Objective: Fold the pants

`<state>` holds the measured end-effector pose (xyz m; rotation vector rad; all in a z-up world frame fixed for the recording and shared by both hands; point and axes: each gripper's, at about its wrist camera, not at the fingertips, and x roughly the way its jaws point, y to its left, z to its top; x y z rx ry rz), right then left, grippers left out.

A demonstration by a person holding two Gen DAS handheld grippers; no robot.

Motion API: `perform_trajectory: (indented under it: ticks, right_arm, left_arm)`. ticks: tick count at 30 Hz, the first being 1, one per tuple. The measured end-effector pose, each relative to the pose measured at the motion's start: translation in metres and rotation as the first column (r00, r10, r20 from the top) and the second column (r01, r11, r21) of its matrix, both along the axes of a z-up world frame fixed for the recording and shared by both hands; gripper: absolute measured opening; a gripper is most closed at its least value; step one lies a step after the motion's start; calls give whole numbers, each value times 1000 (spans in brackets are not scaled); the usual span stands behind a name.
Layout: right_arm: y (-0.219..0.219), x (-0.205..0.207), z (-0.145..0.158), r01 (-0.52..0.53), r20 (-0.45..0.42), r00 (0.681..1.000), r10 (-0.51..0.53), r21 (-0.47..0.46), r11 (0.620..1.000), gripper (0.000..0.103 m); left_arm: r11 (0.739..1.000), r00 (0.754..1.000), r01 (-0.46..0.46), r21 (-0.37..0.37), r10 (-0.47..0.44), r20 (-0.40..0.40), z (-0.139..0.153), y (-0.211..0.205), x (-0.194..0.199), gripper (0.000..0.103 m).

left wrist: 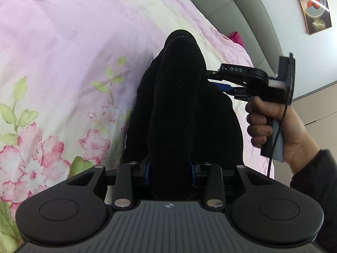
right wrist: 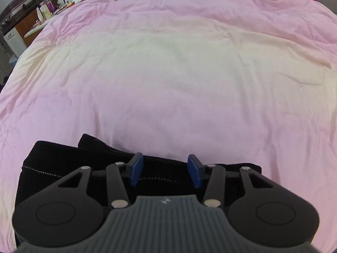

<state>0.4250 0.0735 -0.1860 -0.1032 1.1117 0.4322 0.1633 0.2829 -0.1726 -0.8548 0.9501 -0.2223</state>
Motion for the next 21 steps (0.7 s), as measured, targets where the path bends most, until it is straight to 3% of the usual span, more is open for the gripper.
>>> perform_trajectory:
  ticks: [5, 9, 12, 15, 19, 21]
  right_arm:
    - [-39, -23, 27, 36, 85, 995, -51, 174, 984, 43]
    - [-74, -78, 46, 28, 179, 981, -77, 263, 964, 44]
    - [-81, -126, 30, -14, 206, 978, -28, 201, 980, 46]
    - [-89, -176, 12, -21, 288, 958, -13, 114, 993, 48]
    - [-126, -205, 8, 89, 200, 970, -140, 243, 966, 48]
    - [-139, -215, 0, 124, 150, 975, -161, 231, 965, 48]
  left_arm:
    - [1000, 1000, -4, -6, 4, 16, 0, -1, 0, 42]
    - [1000, 1000, -17, -24, 17, 10, 0, 1, -1, 43]
    - [999, 1000, -22, -31, 22, 10, -1, 4, -2, 45]
    - [1000, 1000, -19, -2, 19, 19, 2, -1, -3, 45]
    - [999, 999, -24, 37, 23, 29, 6, -6, -5, 47]
    - [999, 999, -20, 47, 18, 37, 7, -7, -6, 47]
